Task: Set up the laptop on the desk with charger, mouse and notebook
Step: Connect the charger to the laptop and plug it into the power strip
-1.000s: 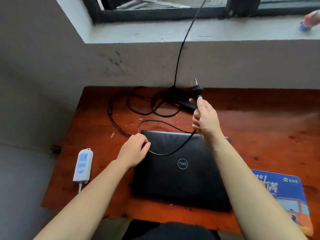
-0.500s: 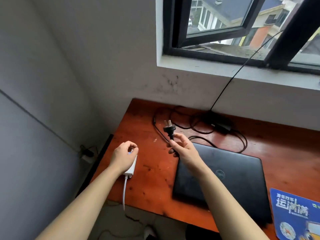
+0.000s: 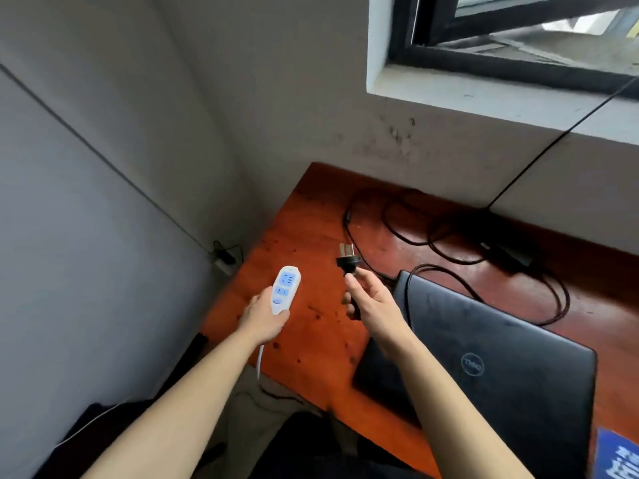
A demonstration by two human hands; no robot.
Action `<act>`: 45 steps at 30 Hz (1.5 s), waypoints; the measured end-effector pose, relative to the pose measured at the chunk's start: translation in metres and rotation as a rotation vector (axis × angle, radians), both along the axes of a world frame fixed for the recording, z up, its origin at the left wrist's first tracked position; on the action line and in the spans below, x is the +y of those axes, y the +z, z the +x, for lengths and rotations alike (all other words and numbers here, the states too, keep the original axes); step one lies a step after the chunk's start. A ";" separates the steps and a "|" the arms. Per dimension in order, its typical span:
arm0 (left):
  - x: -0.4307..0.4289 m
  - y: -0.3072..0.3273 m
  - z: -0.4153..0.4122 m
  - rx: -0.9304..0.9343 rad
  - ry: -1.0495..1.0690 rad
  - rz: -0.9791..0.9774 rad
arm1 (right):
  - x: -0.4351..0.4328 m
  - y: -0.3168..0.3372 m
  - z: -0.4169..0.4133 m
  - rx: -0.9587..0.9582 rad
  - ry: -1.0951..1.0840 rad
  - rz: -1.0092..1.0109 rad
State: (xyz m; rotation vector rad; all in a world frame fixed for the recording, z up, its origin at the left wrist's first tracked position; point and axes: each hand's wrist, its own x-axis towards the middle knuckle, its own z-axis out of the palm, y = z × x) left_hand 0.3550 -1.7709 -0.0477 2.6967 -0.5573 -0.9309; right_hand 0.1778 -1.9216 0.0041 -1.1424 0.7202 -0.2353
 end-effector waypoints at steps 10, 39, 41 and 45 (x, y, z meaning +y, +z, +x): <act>-0.018 -0.047 0.010 -0.083 0.083 0.121 | 0.004 -0.021 -0.015 0.089 0.065 0.034; 0.065 0.008 0.052 -0.485 -0.257 -0.358 | 0.086 -0.016 0.080 0.338 0.176 -0.729; 0.061 0.008 0.049 -0.504 -0.278 -0.382 | 0.082 -0.016 0.077 0.334 0.164 -0.730; 0.054 0.009 0.045 -0.516 -0.299 -0.414 | 0.075 -0.015 0.073 0.351 0.145 -0.761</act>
